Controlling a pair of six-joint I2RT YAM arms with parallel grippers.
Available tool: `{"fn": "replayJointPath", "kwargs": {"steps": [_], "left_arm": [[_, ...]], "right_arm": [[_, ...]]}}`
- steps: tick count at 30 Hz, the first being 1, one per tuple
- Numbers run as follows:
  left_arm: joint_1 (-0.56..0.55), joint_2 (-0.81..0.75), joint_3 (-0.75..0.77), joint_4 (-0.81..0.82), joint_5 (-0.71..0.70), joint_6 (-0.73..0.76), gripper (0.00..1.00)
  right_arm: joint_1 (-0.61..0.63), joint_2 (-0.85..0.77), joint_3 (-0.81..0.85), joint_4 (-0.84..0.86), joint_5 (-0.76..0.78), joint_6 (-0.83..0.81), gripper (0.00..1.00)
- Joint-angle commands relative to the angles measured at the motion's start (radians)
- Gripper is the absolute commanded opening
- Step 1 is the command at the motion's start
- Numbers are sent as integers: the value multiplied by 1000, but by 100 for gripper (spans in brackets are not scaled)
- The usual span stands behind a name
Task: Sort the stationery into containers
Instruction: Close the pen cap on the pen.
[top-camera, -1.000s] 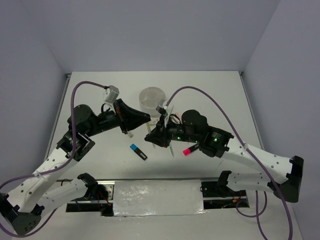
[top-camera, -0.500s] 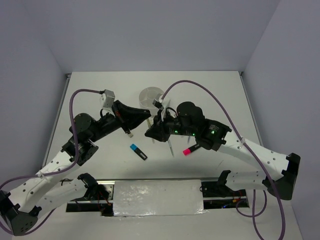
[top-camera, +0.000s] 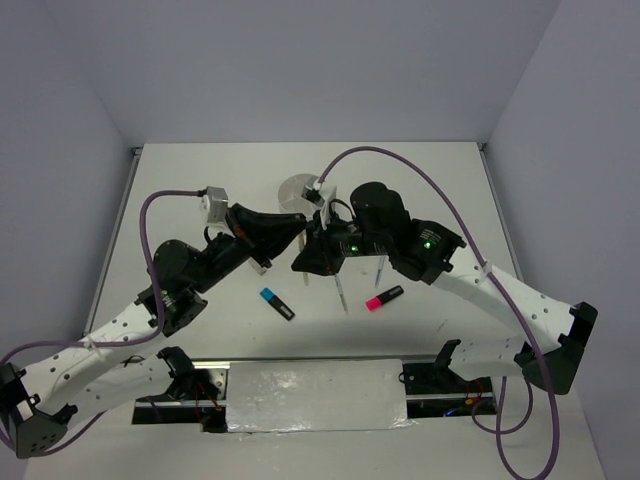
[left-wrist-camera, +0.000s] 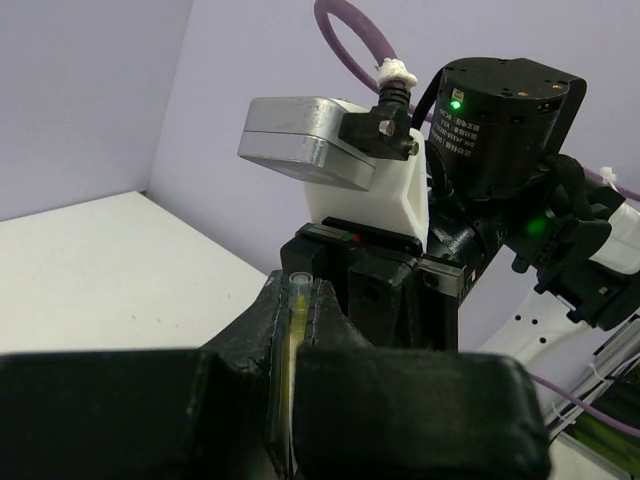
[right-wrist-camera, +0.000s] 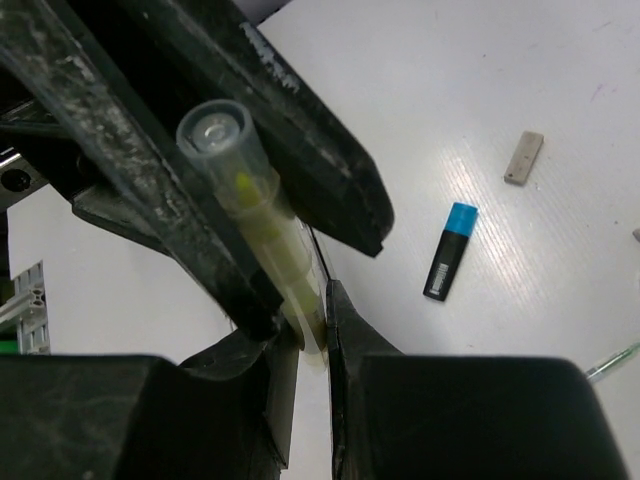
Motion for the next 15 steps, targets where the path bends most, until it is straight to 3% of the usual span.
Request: {"fn": "replayJointPath", "kwargs": {"steps": [1, 5, 8, 10, 14, 15], "left_arm": [[-106, 50, -103, -346, 276, -24, 0], [-106, 27, -12, -474, 137, 33, 0], [-107, 49, 111, -585, 163, 141, 0], [-107, 59, 166, -645, 184, 207, 0], [-107, 69, 251, -666, 213, 243, 0], [-107, 66, 256, -680, 200, 251, 0]], "right_arm": [[-68, -32, 186, 495, 156, 46, 0], [-69, -49, 129, 499, 125, 14, 0], [-69, -20, 71, 460, 70, -15, 0], [-69, -6, 54, 447, 30, -29, 5], [-69, -6, 2, 459, 27, -19, 29], [-68, -13, -4, 461, 36, -17, 30]]}}
